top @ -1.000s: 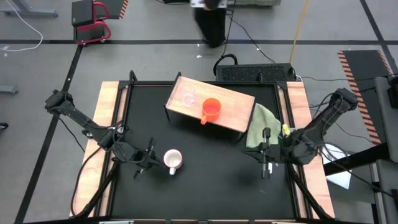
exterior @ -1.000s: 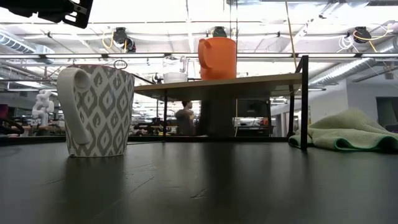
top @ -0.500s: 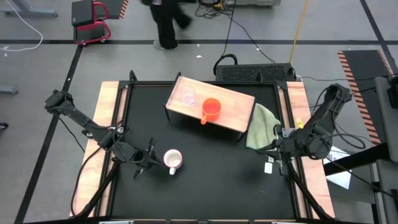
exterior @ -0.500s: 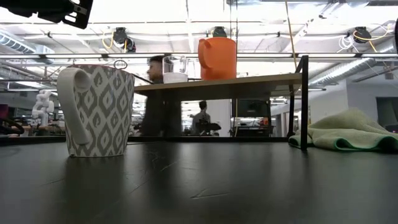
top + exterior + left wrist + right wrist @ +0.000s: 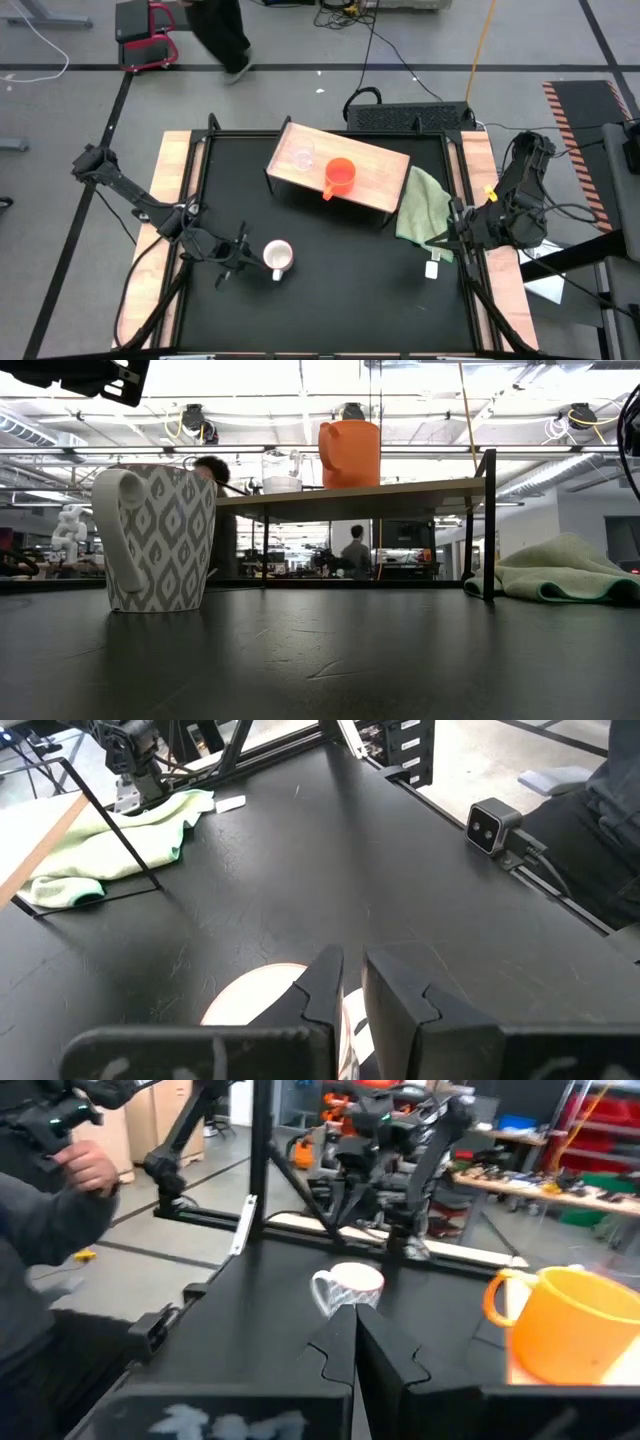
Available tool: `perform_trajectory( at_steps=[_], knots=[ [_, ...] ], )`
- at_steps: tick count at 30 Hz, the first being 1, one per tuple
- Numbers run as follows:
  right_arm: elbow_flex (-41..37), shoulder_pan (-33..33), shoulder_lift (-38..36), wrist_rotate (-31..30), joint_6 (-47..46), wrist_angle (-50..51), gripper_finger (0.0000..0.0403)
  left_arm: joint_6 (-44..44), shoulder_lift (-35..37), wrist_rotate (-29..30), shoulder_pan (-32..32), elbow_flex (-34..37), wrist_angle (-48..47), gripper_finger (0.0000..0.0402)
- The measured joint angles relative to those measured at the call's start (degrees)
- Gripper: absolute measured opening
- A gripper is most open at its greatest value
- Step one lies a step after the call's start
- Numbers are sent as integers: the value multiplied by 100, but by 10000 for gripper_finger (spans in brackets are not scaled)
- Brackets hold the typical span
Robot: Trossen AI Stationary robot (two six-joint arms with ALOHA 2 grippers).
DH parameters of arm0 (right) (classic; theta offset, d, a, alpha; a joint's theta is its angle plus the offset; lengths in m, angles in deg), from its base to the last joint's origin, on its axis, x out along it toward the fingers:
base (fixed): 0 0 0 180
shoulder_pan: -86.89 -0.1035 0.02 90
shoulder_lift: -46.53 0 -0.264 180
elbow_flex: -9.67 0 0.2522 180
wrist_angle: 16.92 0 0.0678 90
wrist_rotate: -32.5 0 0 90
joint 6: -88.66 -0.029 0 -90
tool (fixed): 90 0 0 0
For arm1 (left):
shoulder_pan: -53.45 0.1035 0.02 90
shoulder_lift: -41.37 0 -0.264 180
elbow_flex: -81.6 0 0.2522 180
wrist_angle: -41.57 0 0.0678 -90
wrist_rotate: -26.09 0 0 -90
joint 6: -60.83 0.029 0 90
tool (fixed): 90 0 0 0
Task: Stack small to large cups/mugs on shelf
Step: Put the gray patterned mug on the shelf
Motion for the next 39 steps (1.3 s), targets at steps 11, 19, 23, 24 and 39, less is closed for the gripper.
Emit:
perform_trajectory(
  at_steps=[11, 19, 23, 24, 39],
  knots=[
    [-270, -194, -314, -891, 849, -60, 0, 38, 1, 0, -1, 0, 113, 44],
    [-1352, 532, -647, 1131, 2178, -2149, 0, 443, 0, 2, 0, -2, 304, 44],
    [-1528, 1176, -549, 2045, 2220, -2234, 0, 412, 2, 0, 0, -2, 286, 44],
    [-1536, 1372, -508, 2298, 2218, -2239, 0, 381, 1, 0, 0, -2, 286, 44],
    [-1364, 4636, 51, 5519, 805, -2285, 0, 258, 2, -6, 0, -2, 270, 44]
  ],
)
